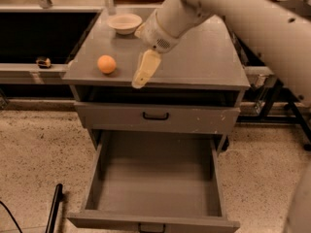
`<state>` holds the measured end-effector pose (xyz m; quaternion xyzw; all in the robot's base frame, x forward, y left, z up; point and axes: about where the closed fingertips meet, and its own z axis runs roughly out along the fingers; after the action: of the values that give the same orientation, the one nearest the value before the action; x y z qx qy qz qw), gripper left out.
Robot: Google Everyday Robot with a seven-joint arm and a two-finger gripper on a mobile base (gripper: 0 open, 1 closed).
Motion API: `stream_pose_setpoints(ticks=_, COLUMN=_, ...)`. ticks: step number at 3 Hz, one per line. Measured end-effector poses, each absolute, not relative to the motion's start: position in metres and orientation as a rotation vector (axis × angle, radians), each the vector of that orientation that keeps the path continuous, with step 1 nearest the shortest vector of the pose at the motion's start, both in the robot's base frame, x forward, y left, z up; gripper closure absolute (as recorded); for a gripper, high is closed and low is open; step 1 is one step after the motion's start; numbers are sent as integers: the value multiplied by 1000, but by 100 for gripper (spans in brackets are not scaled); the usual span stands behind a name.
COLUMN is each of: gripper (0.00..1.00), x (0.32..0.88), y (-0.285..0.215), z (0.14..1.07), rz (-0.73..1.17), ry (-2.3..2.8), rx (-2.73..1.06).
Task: Place orange into middle drawer
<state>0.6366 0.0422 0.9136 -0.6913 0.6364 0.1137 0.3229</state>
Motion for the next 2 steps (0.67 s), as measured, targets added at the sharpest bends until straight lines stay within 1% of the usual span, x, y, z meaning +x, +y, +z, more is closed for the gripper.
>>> stream_pose_setpoints(ticks=1, gripper=0, x=670, y=70, z=878, rz=384, ry=1676, rx=-1723)
stream_pose_setpoints(ticks=2, gripper=0, x=676, y=73, z=868, rz=399, ry=1681, rx=-1708)
